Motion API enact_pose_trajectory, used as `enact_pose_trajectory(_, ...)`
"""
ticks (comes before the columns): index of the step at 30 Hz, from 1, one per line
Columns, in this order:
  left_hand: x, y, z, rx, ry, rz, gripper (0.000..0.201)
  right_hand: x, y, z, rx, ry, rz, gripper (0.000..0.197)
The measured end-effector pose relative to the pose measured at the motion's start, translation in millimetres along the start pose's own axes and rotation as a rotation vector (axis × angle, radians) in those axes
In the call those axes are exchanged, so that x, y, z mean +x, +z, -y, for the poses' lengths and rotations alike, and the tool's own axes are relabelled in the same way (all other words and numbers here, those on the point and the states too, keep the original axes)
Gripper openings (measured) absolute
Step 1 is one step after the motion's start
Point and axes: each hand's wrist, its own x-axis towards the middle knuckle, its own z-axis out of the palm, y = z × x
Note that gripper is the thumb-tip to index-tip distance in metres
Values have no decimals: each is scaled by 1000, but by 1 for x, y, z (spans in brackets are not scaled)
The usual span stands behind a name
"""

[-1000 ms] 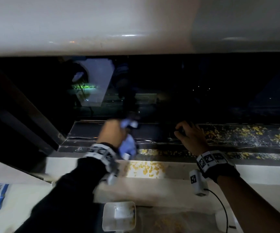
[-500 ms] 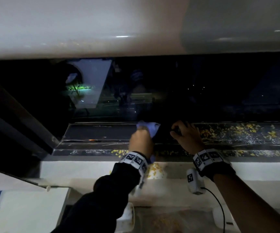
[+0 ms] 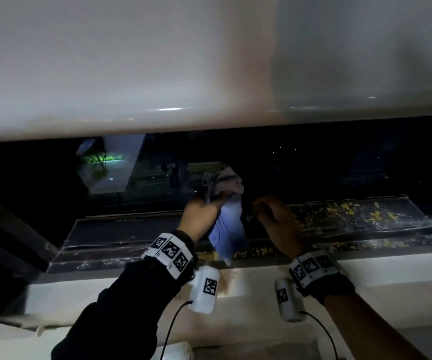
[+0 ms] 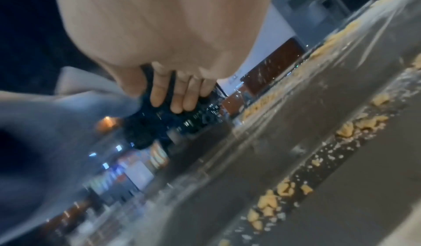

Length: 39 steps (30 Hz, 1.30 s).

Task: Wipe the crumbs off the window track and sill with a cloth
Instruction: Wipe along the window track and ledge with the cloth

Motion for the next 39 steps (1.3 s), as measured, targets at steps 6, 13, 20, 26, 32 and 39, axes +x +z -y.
enact_pose_trajectory(6,-9,58,-14,-122,-37,67,25,-17,-32,10,443,186,58,17)
enact_pose_trajectory(13,-1,110,-10,-142,-68,160,24,-18,-70,-12,462,313,-30,30)
enact_pose_trajectory(20,19,148,-5,384,208,41,24,-10,-128,-39,531,479,-140,26)
enact_pose_trajectory(26,38,150,10,916,294,81,27,-12,-192,-82,322,360,-327,41)
enact_pose_trajectory(32,45,140,26,945,277,107,21,-8,-259,-128,-188,285,-651,36)
enact_pose_trajectory(39,47,121,38,888,338,71,10,7,-272,-177,-864,280,-331,55)
